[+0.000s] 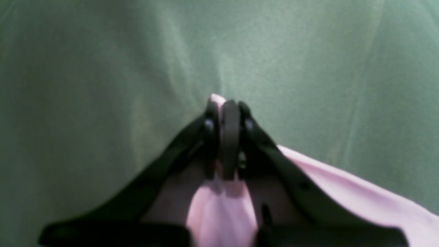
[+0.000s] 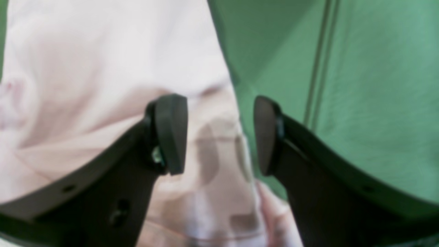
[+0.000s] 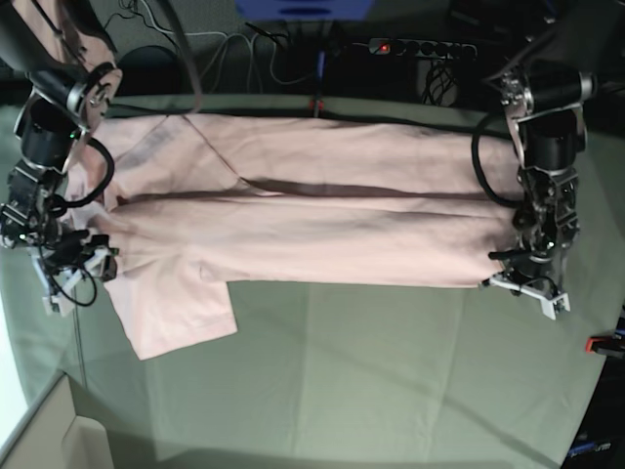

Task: Layout the t-shirt on the table in an organized manner, then fold the t-shirt properly
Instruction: 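Regrasp the shirt's opposite long edge with both grippers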

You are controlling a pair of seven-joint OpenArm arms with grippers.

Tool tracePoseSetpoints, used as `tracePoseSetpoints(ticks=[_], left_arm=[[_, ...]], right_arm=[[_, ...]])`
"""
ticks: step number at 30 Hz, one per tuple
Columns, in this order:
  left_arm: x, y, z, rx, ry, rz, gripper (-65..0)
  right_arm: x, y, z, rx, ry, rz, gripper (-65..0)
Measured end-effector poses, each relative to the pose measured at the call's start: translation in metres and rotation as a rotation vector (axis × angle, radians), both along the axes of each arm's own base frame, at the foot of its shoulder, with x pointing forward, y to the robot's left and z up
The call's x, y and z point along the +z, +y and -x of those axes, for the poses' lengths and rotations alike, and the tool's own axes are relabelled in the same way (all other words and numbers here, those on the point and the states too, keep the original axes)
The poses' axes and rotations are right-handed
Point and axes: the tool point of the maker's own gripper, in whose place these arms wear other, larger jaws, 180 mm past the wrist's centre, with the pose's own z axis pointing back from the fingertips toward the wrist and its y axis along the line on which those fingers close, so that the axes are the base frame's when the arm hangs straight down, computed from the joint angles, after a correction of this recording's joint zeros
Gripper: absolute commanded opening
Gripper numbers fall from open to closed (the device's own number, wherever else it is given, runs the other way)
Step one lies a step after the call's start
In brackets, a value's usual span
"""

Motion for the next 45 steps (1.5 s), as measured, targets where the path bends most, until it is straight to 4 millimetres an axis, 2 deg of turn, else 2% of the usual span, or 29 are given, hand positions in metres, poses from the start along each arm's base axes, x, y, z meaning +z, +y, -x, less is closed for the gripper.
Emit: tracePoseSetpoints(ticks=[2, 7, 10, 12, 16, 20, 22, 29, 35, 37, 39, 42, 45], left_arm=[[0.000, 0.000, 0.001, 0.001, -0.002, 0.000, -65.0], [0.006, -0.003, -0.001, -0.015, 0.011, -0.004, -64.9], [0.018, -0.006, -0.006, -0.034, 0.002, -0.008, -64.9], [0.024, -0.007, -0.008, -0.047, 0.017, -0.008, -64.9], [0.055, -0.010, -0.024, -0.067, -0.043, -0.022, -64.9], [0.066, -0.011, -0.027, -0.078, -0.048, -0.029, -64.9], [0.071, -0.011, -0.026, -0.085, -0.052, -0.038, -64.9], [0.102, -0.012, -0.032, -0.104, -0.110, -0.072, -64.9], [0.105, -0.015, -0.031, -0.101, -0.129, -0.044, -64.9], [0.104, -0.015, -0.032, -0.094, -0.138, -0.014, -64.9], [0.104, -0.016, -0.032, -0.091, -0.140, -0.005, -64.9], [0.104, -0.016, -0.032, -0.091, -0.141, -0.002, -64.9], [0.103, -0.016, -0.030, -0.091, -0.138, -0.002, -64.9]], right_arm=[[-0.009, 0.011, 0.003, 0.040, 0.028, 0.002, -33.5], [-0.010, 0.041, -0.007, 0.149, -0.022, 0.020, -34.1], [-0.012, 0.044, -0.005, 0.150, -0.033, 0.009, -36.8], [-0.012, 0.042, -0.005, 0.148, -0.028, 0.012, -43.5], [-0.013, 0.040, -0.003, 0.148, -0.020, 0.015, -65.0], [-0.011, 0.037, -0.004, 0.152, -0.012, 0.030, -65.0], [-0.003, 0.034, -0.005, 0.149, -0.030, 0.050, -65.0], [0.047, -0.016, -0.019, 0.027, -0.131, 0.128, -65.0], [0.067, -0.024, -0.021, 0.012, -0.166, 0.166, -65.0], [0.063, -0.023, -0.021, 0.016, -0.157, 0.157, -65.0], [0.047, -0.018, -0.016, 0.019, -0.115, 0.127, -60.4], [0.020, -0.008, -0.006, 0.026, -0.042, 0.077, -47.7], [0.012, -0.006, -0.005, 0.022, -0.023, 0.051, -34.8]])
